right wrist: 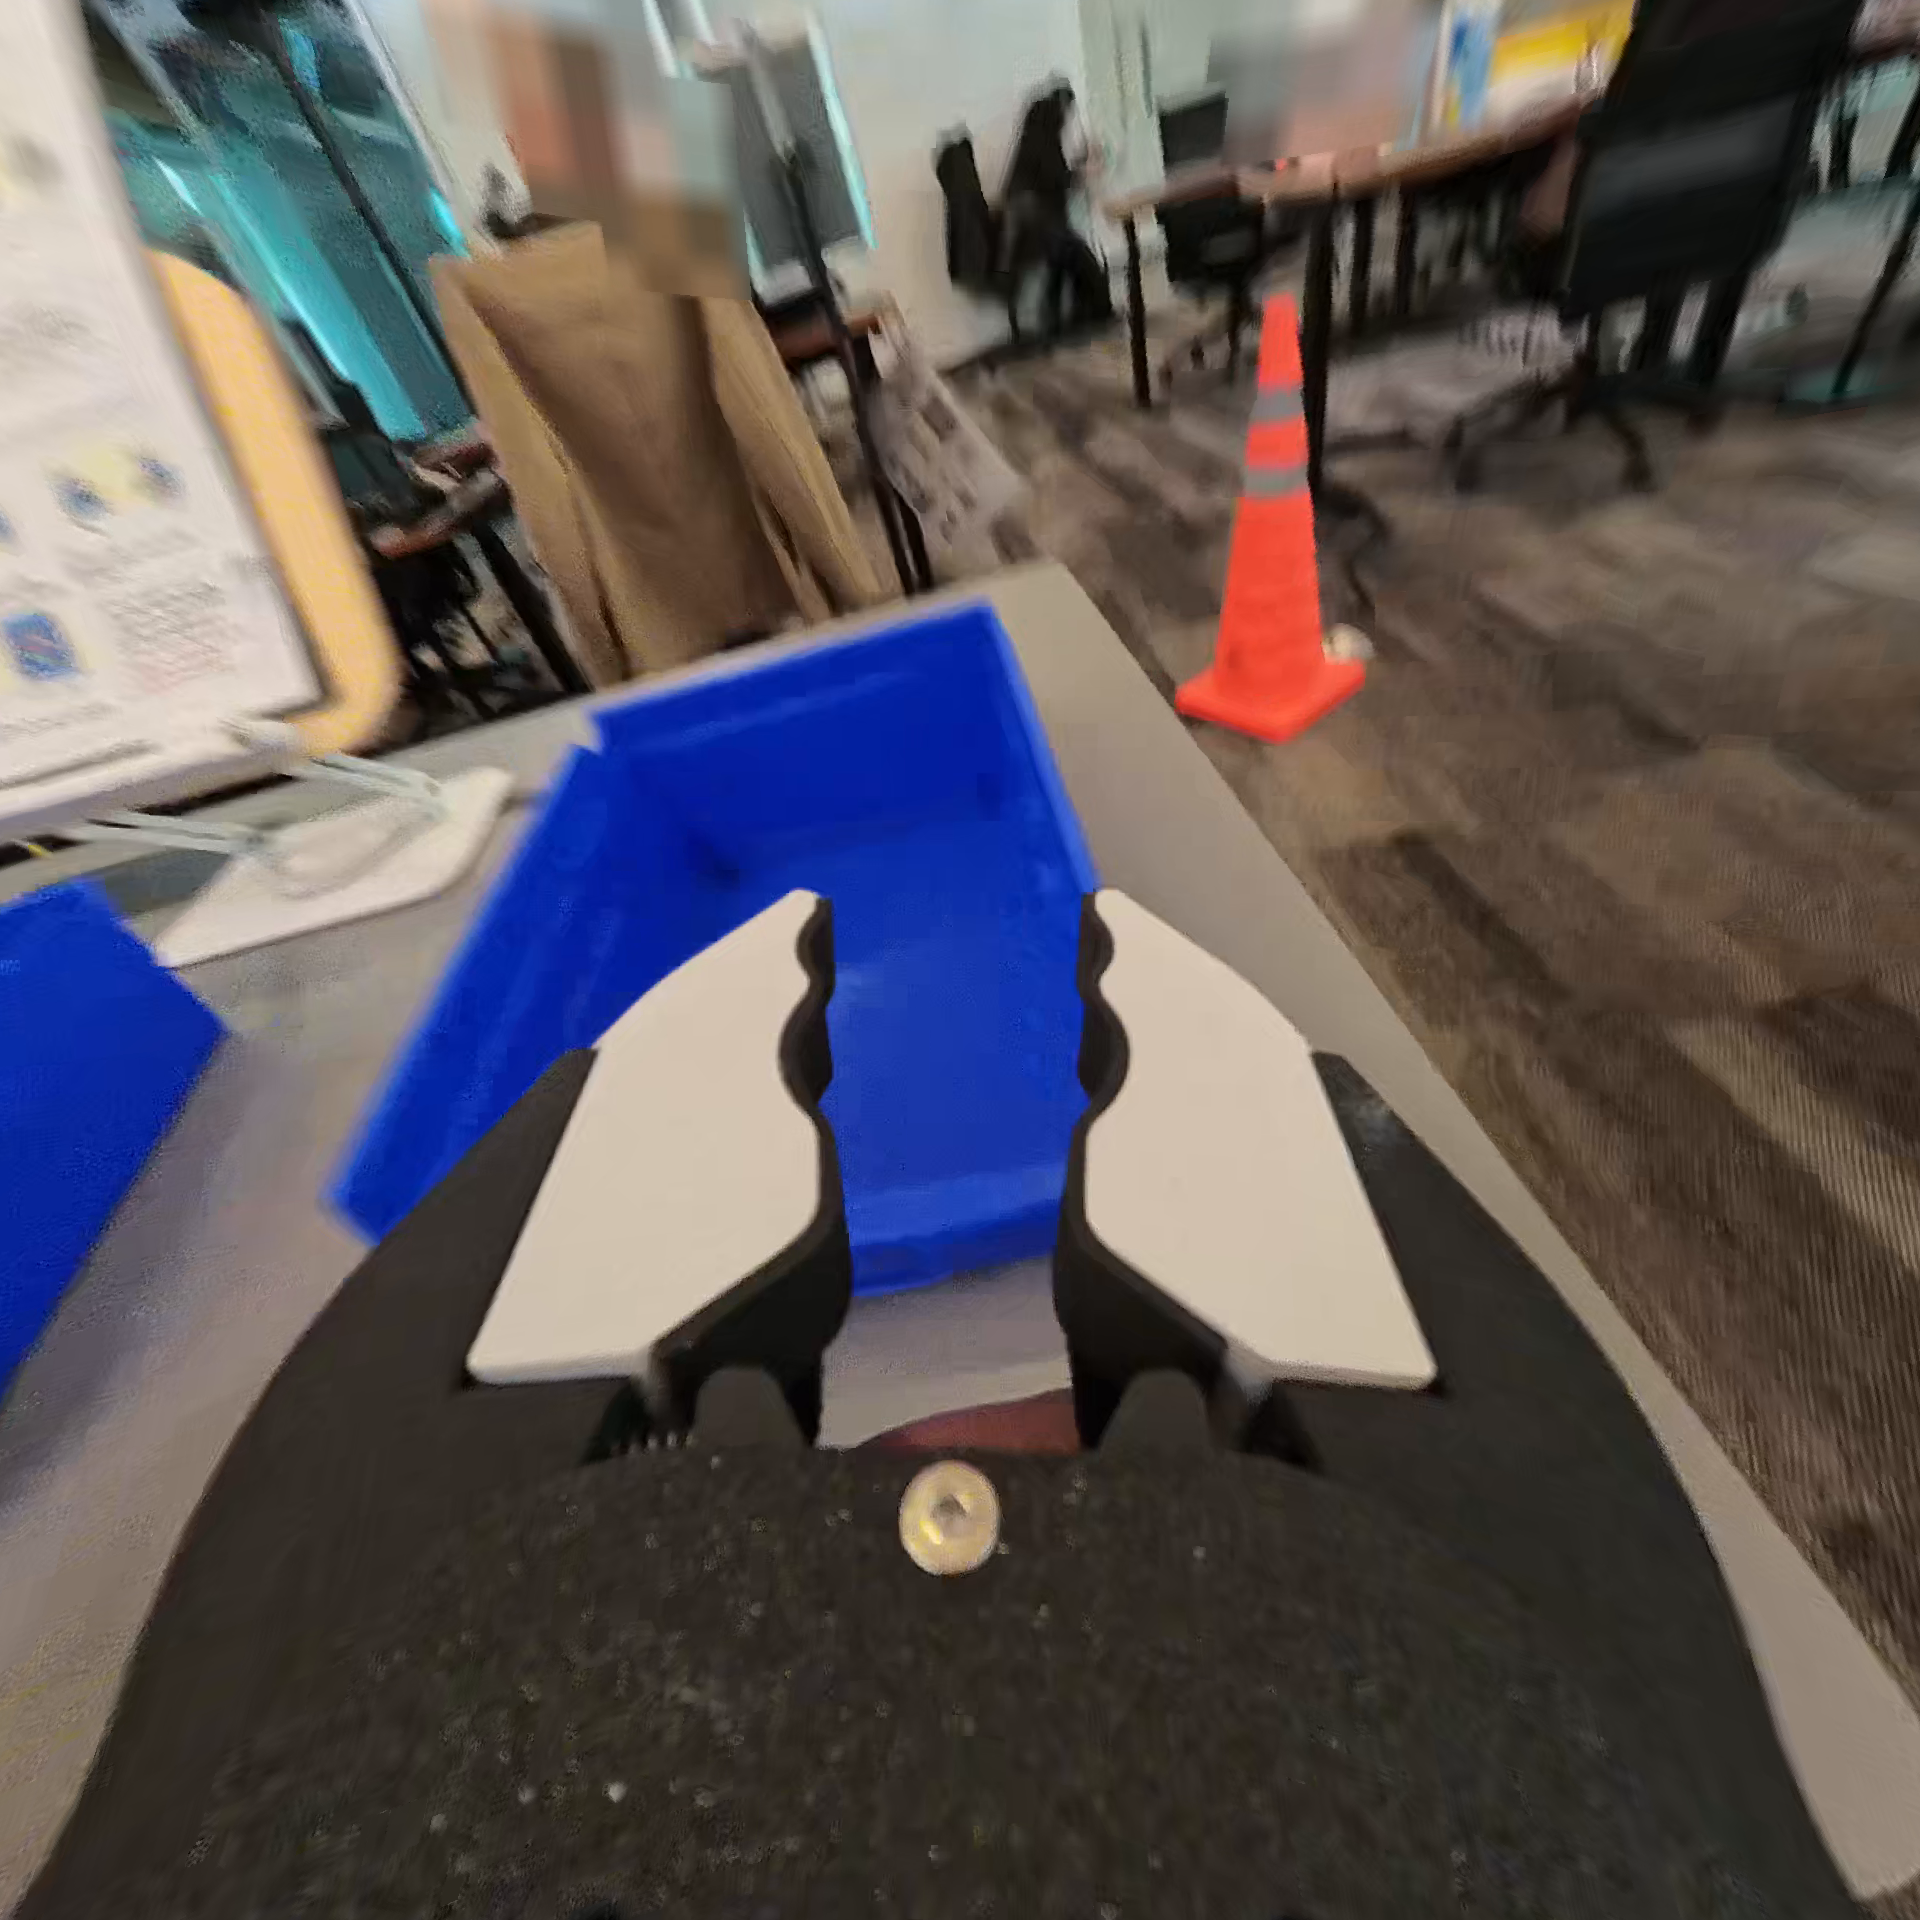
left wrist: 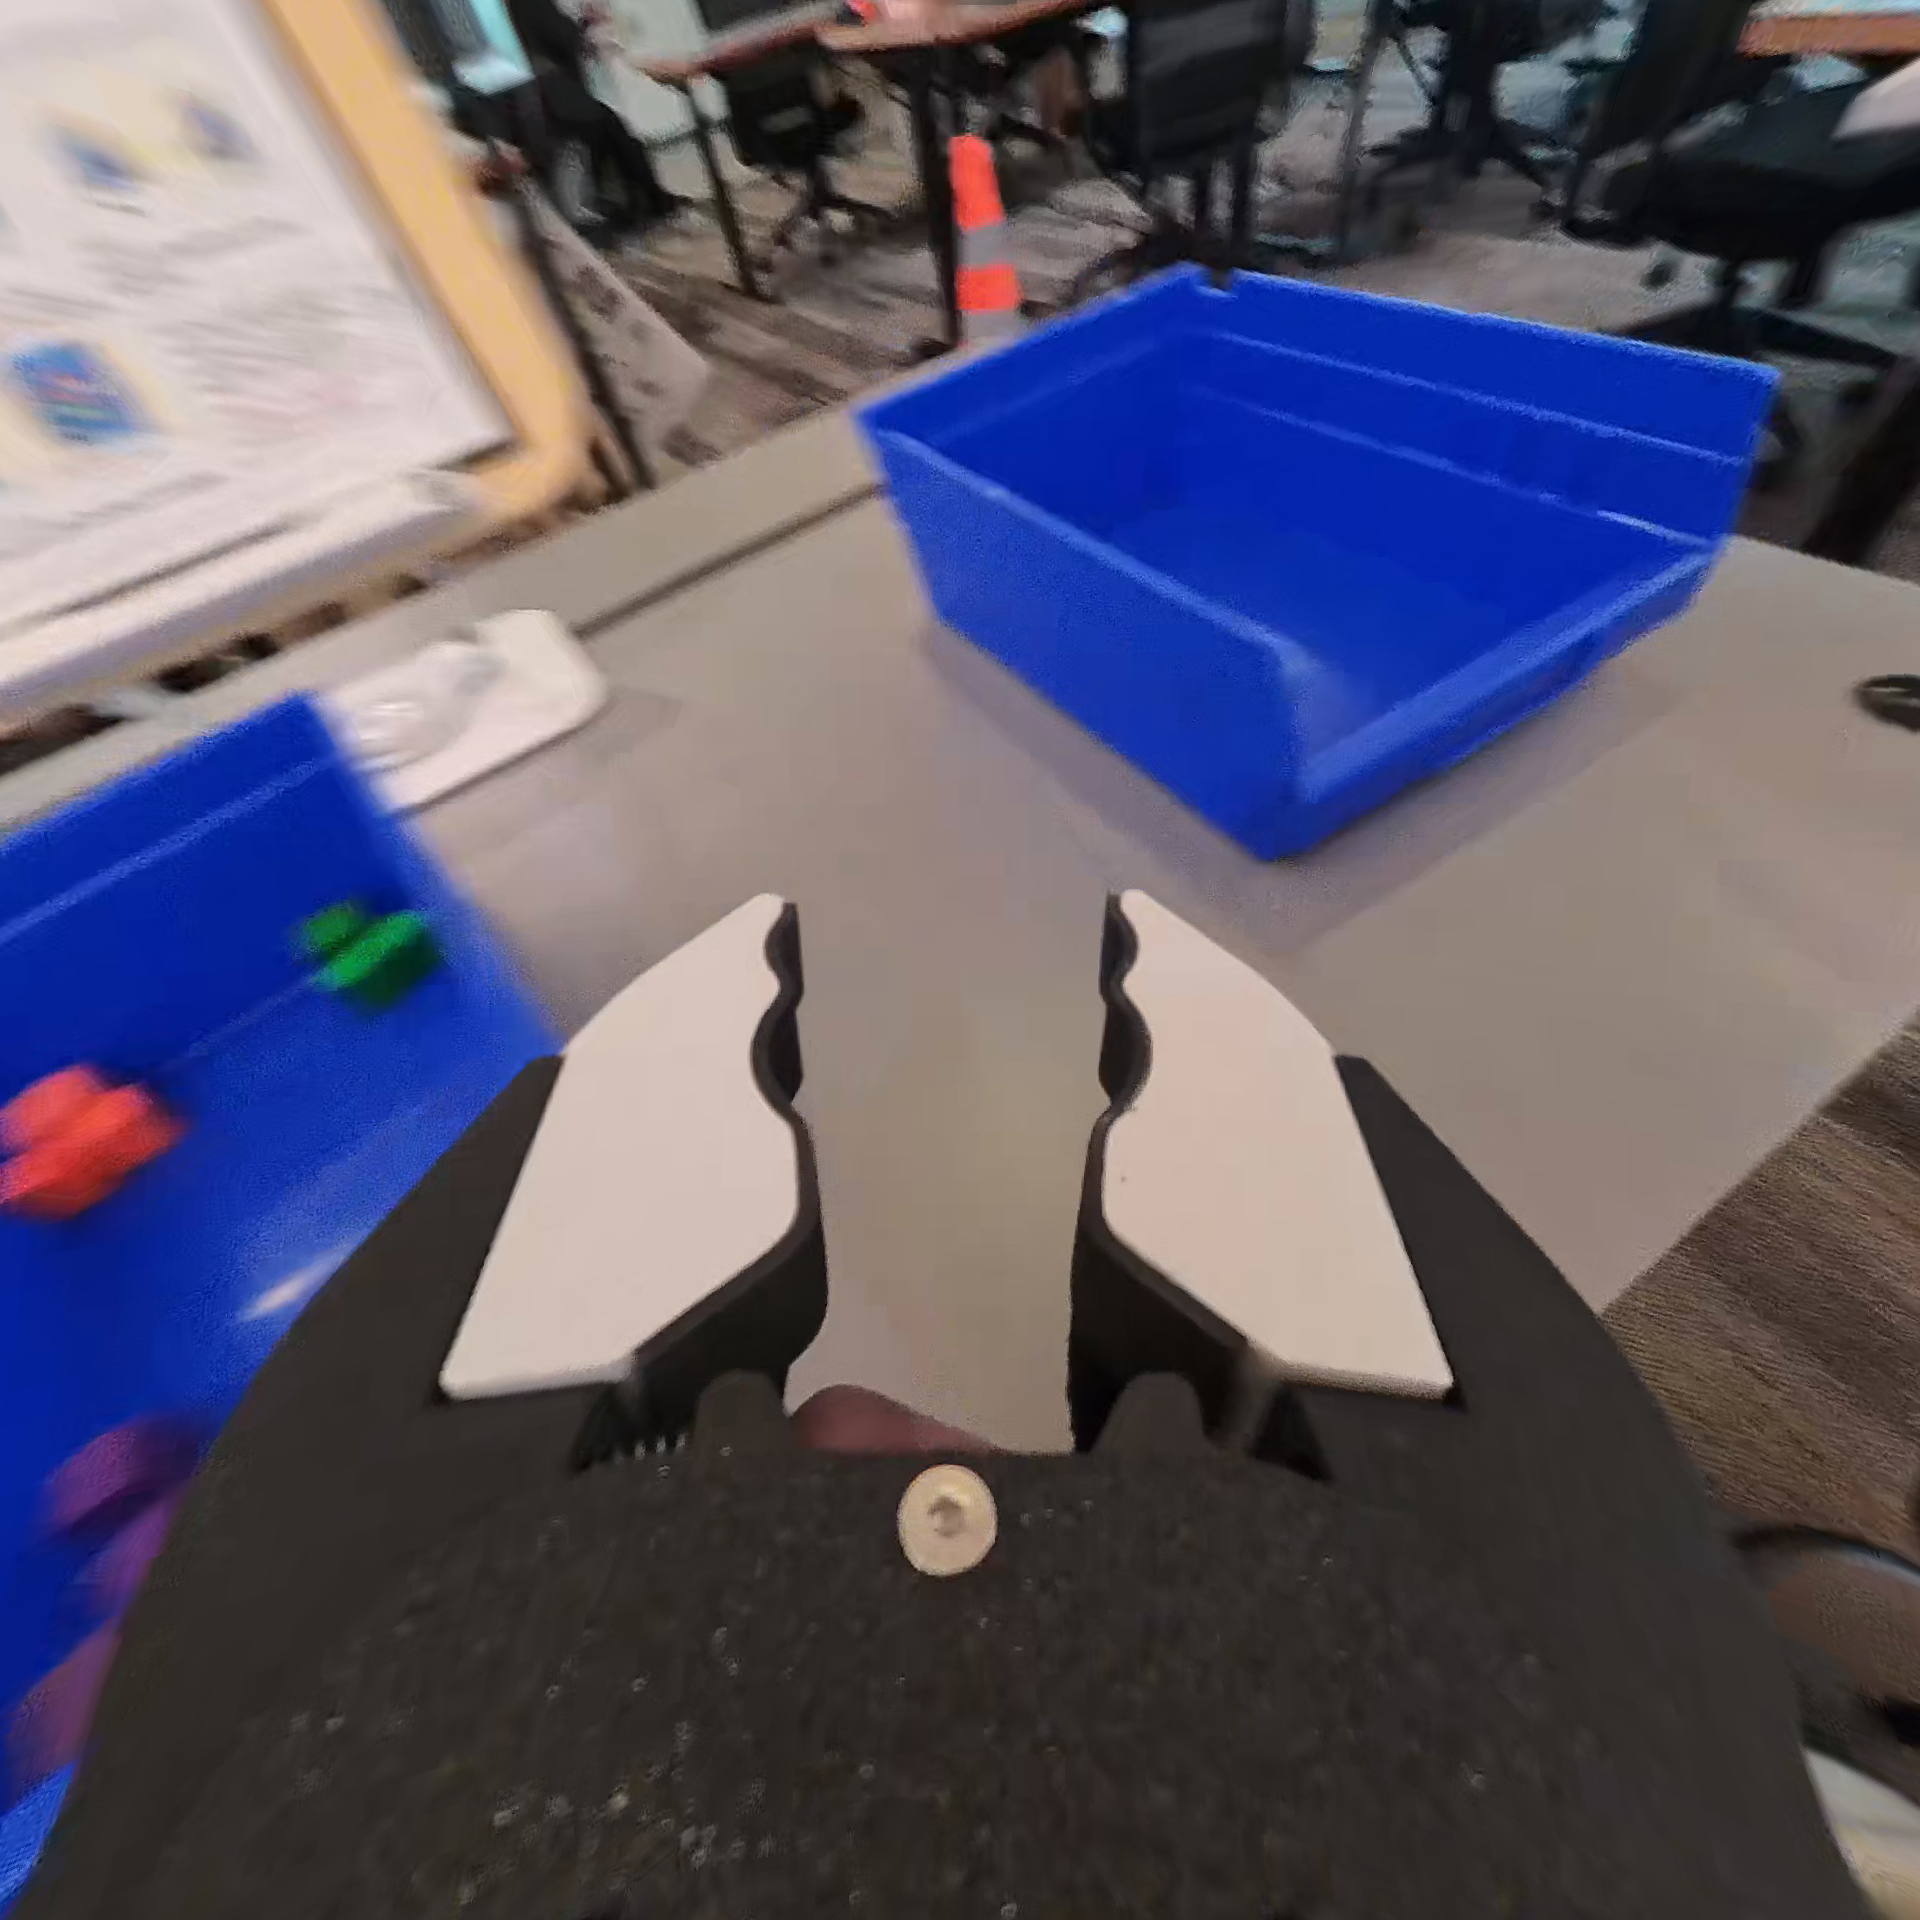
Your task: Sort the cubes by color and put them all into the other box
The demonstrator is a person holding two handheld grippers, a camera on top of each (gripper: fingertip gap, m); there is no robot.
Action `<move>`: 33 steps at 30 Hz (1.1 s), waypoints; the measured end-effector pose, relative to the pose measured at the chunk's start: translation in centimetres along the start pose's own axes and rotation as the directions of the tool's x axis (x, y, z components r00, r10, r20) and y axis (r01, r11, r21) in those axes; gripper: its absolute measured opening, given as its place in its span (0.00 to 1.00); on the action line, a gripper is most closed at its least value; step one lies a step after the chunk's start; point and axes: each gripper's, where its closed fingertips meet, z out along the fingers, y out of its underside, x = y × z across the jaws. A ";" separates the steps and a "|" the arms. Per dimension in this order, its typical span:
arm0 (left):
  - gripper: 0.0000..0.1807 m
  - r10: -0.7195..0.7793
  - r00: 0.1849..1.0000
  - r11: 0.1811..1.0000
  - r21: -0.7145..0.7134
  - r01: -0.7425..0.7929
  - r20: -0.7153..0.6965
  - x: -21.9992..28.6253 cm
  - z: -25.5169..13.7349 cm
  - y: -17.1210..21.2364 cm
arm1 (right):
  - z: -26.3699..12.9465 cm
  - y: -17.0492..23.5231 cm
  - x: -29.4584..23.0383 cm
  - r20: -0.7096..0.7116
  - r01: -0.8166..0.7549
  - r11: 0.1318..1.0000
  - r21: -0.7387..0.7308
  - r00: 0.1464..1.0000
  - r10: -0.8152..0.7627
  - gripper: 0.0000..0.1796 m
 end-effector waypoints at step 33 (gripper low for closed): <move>0.01 -0.268 0.777 0.961 0.107 0.254 0.570 -33.0 -16.8 13.0 | -1.9 17.4 -45.9 0.322 0.109 0.992 -0.064 0.943 -0.083 0.02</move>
